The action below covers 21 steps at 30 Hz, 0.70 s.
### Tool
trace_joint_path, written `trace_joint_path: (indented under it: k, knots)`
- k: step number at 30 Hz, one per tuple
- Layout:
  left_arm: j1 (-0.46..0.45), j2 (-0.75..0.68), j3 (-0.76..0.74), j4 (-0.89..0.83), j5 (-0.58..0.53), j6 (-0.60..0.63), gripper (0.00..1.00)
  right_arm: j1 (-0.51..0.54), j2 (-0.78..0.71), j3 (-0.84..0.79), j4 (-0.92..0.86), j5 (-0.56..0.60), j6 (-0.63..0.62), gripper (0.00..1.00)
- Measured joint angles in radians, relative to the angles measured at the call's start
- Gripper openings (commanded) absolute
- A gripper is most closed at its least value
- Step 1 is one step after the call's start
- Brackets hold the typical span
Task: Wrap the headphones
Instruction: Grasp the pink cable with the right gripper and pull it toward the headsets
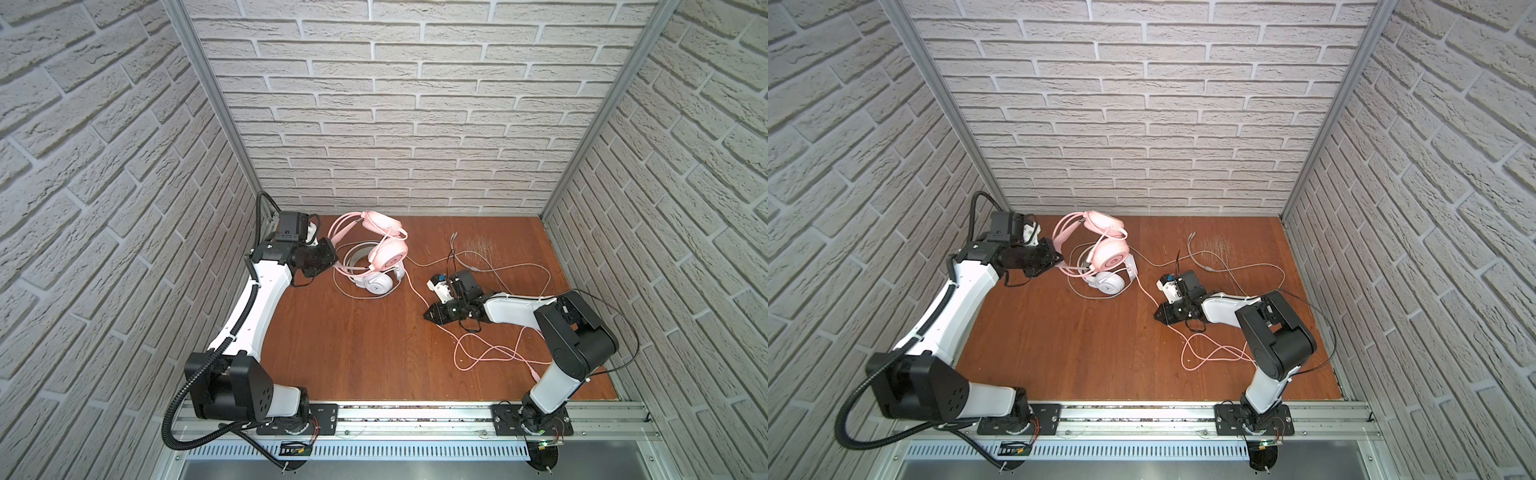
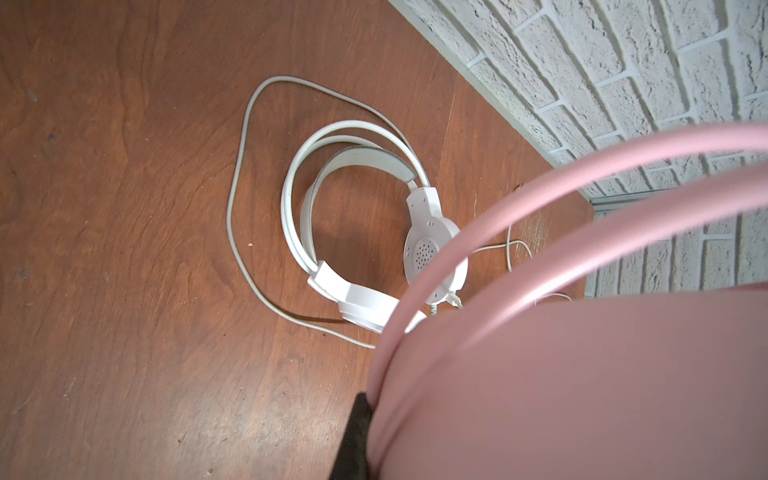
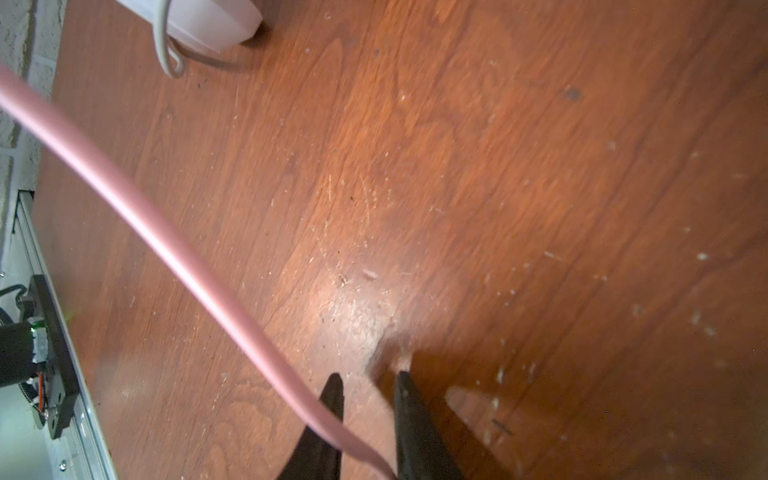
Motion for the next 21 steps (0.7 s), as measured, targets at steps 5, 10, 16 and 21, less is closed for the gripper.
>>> trace_joint_path:
  k: [5, 10, 16, 21]
  knots:
    - [0.000, -0.004, -0.011, 0.027, -0.022, -0.028, 0.00, 0.029, -0.085, 0.002, -0.063, 0.025, -0.010, 0.12]
    - [0.000, -0.019, -0.043, 0.042, -0.051, -0.057, 0.00, 0.061, -0.135, 0.037, -0.158, 0.065, -0.036, 0.07]
    - [0.001, -0.024, -0.056, 0.049, -0.064, -0.081, 0.00, 0.132, -0.174, 0.099, -0.267, 0.127, -0.071, 0.06]
    - [0.001, -0.024, -0.058, 0.049, -0.083, -0.084, 0.00, 0.175, -0.206, 0.125, -0.327, 0.168, -0.091, 0.06]
